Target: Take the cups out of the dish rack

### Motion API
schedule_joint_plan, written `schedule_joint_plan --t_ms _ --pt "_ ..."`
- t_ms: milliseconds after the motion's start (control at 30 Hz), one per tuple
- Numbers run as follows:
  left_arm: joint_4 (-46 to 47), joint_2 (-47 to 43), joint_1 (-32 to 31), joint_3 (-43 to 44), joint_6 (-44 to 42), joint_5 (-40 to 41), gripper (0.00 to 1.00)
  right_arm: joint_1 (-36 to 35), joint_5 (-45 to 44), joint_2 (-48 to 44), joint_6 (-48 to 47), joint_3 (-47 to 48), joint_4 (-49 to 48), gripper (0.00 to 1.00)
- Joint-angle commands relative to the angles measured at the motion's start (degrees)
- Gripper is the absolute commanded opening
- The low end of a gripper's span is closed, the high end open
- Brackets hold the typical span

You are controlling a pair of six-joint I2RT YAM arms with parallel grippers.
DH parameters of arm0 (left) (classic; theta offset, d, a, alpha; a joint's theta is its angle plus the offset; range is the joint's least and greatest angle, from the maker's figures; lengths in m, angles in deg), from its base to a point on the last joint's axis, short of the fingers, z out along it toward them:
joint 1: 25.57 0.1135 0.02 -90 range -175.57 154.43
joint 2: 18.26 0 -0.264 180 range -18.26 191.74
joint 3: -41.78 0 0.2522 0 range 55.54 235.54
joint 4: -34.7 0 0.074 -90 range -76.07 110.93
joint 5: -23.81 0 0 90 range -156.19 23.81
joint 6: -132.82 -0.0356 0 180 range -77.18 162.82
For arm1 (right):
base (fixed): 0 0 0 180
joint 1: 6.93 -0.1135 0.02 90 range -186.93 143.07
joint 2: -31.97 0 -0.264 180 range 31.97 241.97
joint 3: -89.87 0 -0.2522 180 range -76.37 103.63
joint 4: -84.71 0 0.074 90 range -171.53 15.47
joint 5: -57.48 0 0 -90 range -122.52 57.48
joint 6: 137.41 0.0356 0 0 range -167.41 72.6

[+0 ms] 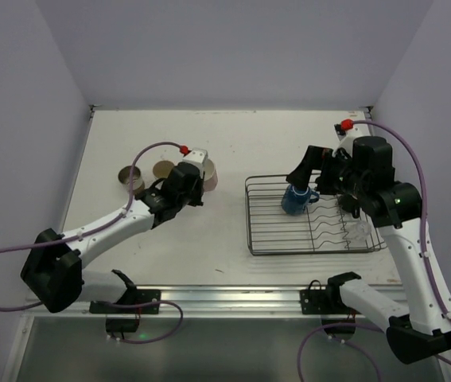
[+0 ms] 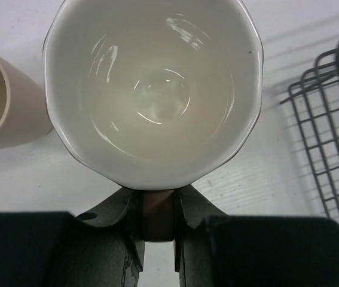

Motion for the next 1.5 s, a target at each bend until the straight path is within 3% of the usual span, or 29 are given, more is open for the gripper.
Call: schedule_joint_plan --t_ms 0,233,667,900,1200,1467 --pt "2.8 2.6 0.0 5.8 -1.1 8.6 0.00 0.1 -2.9 0.5 -2.0 0.8 0.5 0.99" --pt "1.8 9.7 0.1 9.2 -1.5 9.9 0.00 0.1 -4.3 1.8 -3.4 -1.3 0.4 0.99" --pt "0.6 17.3 5.2 12.8 -1.5 5.2 0.00 0.1 -10.2 7.8 -3.3 -2.2 3.3 0.99" --pt "0.0 20.6 6.2 14.2 -1.0 3.5 0.00 0.1 -16.6 10.4 2.6 -2.6 4.0 0.99" --pt "-0.3 20.9 6.7 14.2 -0.3 2.9 0.00 0.1 -13.4 12.8 11.0 -5.3 -0.2 0.99" --pt "-1.5 18.8 6.6 13.2 -0.5 4.2 0.29 0.1 -13.5 18.1 15.1 -5.0 0.5 0.99"
